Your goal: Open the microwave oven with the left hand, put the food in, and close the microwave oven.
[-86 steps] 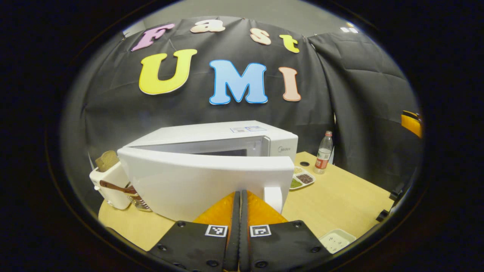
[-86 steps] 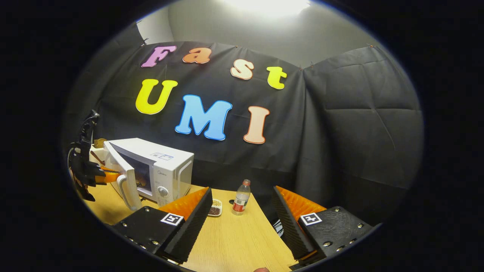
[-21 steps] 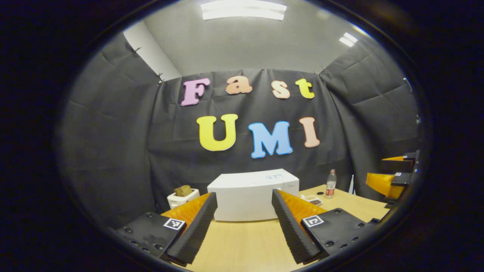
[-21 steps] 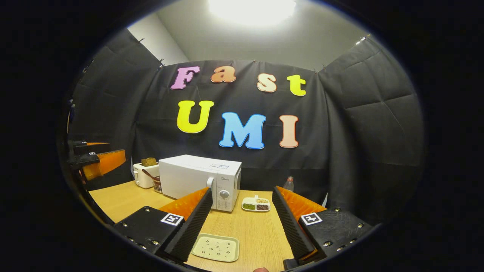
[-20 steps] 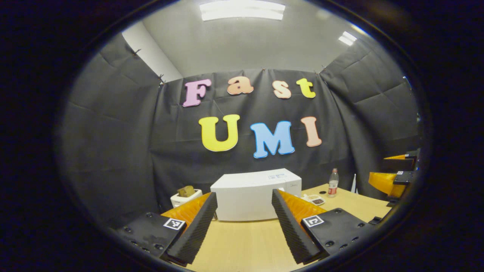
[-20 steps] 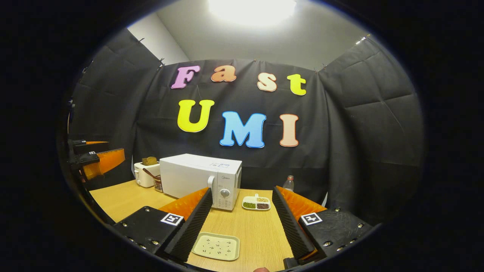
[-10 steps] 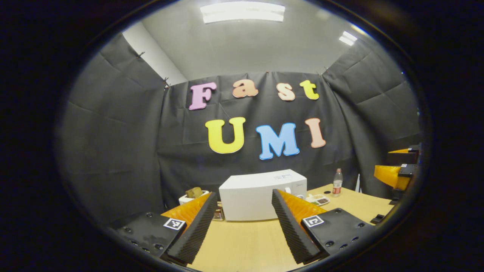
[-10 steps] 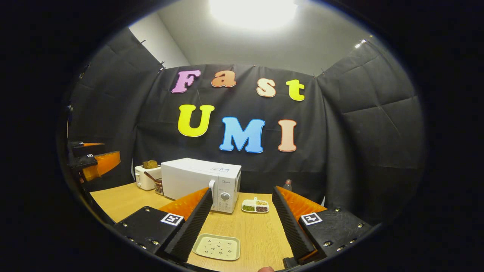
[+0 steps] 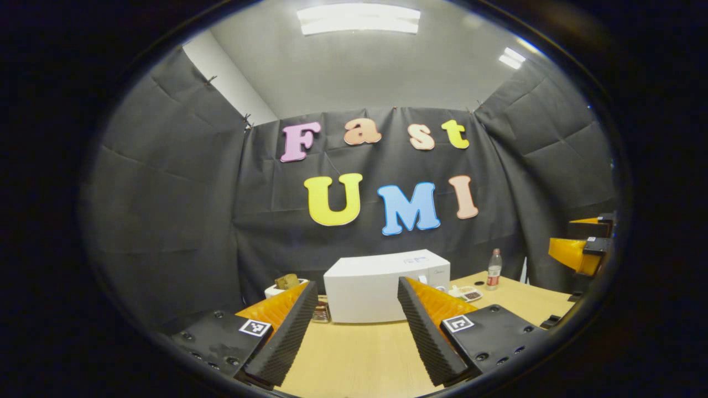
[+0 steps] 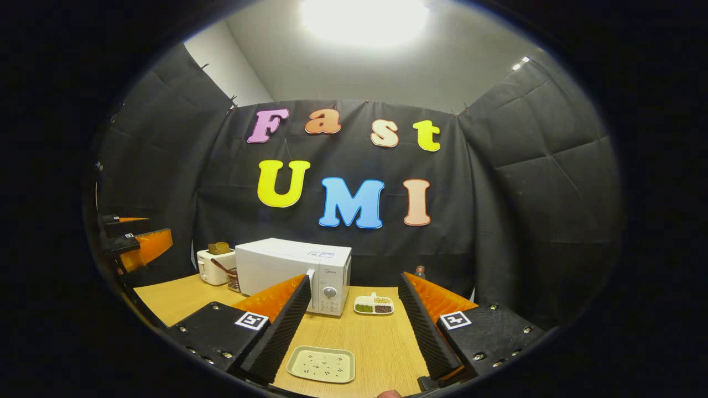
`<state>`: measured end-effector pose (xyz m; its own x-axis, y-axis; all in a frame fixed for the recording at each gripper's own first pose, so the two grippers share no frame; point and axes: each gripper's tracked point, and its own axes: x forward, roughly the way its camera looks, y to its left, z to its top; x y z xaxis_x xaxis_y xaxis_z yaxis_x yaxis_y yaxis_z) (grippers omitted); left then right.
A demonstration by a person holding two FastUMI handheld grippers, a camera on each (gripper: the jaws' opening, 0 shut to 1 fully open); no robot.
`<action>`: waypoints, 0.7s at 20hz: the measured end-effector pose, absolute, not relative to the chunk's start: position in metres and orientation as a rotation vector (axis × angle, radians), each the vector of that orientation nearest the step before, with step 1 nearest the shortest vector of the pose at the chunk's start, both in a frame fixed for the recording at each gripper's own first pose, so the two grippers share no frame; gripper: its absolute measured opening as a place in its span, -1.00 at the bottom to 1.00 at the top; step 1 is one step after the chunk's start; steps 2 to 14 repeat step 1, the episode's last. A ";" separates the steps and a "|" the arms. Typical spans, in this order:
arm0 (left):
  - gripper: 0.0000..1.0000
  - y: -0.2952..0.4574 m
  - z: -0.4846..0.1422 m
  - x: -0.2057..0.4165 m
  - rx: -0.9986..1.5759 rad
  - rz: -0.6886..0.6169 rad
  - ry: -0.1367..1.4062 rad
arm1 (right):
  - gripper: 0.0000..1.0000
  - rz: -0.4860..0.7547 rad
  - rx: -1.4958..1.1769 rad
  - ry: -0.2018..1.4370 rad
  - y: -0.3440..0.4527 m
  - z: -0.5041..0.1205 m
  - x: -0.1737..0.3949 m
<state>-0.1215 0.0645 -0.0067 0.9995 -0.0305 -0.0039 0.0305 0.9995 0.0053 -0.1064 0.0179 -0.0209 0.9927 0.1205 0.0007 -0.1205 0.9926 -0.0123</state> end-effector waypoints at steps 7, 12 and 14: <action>1.00 0.064 -0.006 -0.122 0.004 -0.030 0.005 | 0.94 0.120 -0.015 -0.003 0.017 -0.021 -0.107; 1.00 0.064 -0.006 -0.122 0.004 -0.030 0.005 | 0.94 0.120 -0.015 -0.003 0.017 -0.021 -0.107; 1.00 0.064 -0.006 -0.122 0.004 -0.030 0.005 | 0.94 0.120 -0.015 -0.003 0.017 -0.021 -0.107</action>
